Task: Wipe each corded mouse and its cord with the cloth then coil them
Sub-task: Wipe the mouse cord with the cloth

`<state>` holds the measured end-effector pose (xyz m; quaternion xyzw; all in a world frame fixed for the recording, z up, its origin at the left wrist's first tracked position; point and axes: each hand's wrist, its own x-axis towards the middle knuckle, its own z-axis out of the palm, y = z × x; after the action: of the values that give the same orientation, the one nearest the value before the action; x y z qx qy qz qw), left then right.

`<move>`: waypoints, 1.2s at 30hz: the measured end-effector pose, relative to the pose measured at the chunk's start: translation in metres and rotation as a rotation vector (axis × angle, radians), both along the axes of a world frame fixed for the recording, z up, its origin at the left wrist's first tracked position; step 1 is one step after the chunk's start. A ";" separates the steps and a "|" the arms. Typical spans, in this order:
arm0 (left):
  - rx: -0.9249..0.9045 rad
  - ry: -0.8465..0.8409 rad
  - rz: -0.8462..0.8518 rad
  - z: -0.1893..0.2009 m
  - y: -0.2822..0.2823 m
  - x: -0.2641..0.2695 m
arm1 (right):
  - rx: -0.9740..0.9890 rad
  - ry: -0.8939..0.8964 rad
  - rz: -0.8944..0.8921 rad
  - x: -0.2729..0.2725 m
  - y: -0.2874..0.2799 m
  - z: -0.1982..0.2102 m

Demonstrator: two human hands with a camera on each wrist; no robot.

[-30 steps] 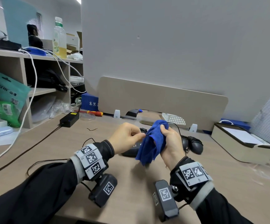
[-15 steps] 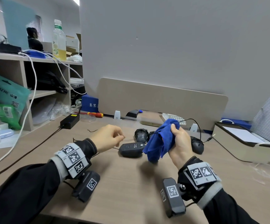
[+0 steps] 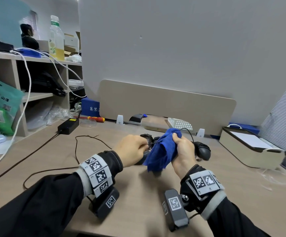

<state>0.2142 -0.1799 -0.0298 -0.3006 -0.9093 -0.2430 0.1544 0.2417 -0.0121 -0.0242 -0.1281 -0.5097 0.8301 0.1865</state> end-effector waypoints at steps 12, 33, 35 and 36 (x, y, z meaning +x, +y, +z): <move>-0.007 -0.170 0.169 -0.003 -0.061 -0.023 | -0.098 0.040 -0.067 0.000 0.035 0.017; 0.071 -0.312 0.048 0.008 -0.025 -0.025 | -0.005 0.059 -0.084 -0.002 0.016 0.015; 0.103 -0.310 -0.059 0.011 -0.003 -0.013 | 0.008 0.057 -0.052 -0.003 0.004 0.015; 0.124 -0.325 -0.117 0.012 0.007 -0.009 | 0.010 0.055 -0.032 -0.002 -0.002 0.015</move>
<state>0.2055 -0.1731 -0.0181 -0.2998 -0.8864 -0.3527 0.0094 0.2392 -0.0138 -0.0091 -0.1123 -0.5064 0.8277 0.2143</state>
